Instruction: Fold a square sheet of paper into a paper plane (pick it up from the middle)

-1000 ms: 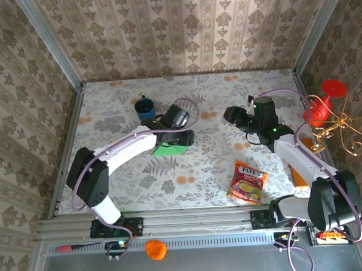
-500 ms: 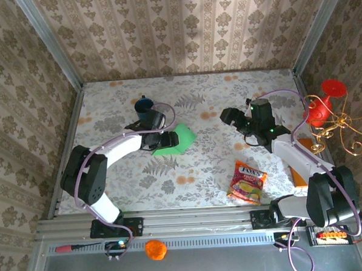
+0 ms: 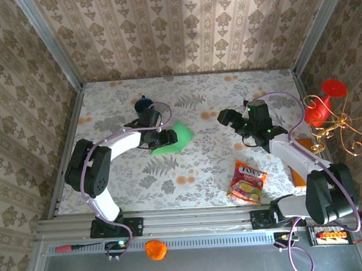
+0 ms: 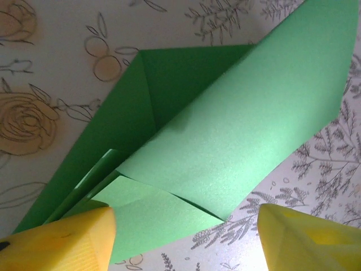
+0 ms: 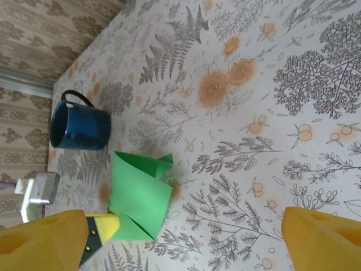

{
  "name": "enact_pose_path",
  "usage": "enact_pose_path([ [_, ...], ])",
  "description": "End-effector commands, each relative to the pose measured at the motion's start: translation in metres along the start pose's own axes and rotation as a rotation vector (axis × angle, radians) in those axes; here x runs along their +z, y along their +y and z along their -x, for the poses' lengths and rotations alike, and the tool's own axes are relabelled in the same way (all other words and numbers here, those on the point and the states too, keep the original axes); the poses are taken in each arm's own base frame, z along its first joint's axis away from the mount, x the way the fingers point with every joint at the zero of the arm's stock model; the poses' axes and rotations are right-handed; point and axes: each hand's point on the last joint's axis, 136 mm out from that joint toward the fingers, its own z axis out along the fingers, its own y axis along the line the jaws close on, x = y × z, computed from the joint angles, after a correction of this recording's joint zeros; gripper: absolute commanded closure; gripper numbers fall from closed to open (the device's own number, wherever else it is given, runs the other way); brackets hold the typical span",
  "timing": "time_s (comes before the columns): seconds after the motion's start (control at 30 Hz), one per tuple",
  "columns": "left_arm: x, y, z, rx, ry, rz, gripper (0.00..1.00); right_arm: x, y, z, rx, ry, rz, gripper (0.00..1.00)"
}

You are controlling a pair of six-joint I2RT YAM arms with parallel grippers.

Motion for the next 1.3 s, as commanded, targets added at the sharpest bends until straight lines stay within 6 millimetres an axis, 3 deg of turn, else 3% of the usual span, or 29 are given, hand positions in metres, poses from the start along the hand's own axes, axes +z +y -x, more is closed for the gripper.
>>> enact_pose_path([
  [0.0,0.001,-0.001,0.013,-0.103,-0.006,-0.077,0.32,0.006,0.000,-0.008,-0.036,0.023,-0.016,0.09],
  [0.27,0.000,0.013,0.023,-0.210,-0.016,-0.136,0.32,0.018,0.012,-0.025,-0.047,0.086,0.015,0.09],
  [0.4,-0.003,0.008,0.029,-0.226,-0.026,-0.180,0.34,0.038,0.013,-0.046,-0.059,0.162,-0.003,0.11],
  [0.53,-0.019,-0.004,0.032,-0.175,-0.066,-0.221,0.35,0.055,0.023,-0.067,-0.083,0.234,-0.009,0.13],
  [0.63,-0.029,0.002,0.030,-0.120,-0.096,-0.173,0.34,0.065,0.031,-0.075,-0.083,0.254,0.008,0.13],
  [1.03,-0.021,0.013,0.030,-0.044,-0.075,-0.110,0.35,0.092,0.058,-0.101,-0.099,0.335,0.056,0.16],
  [1.27,-0.037,0.030,0.048,0.008,-0.136,-0.085,0.30,0.096,0.058,-0.111,-0.101,0.365,0.051,0.17],
])
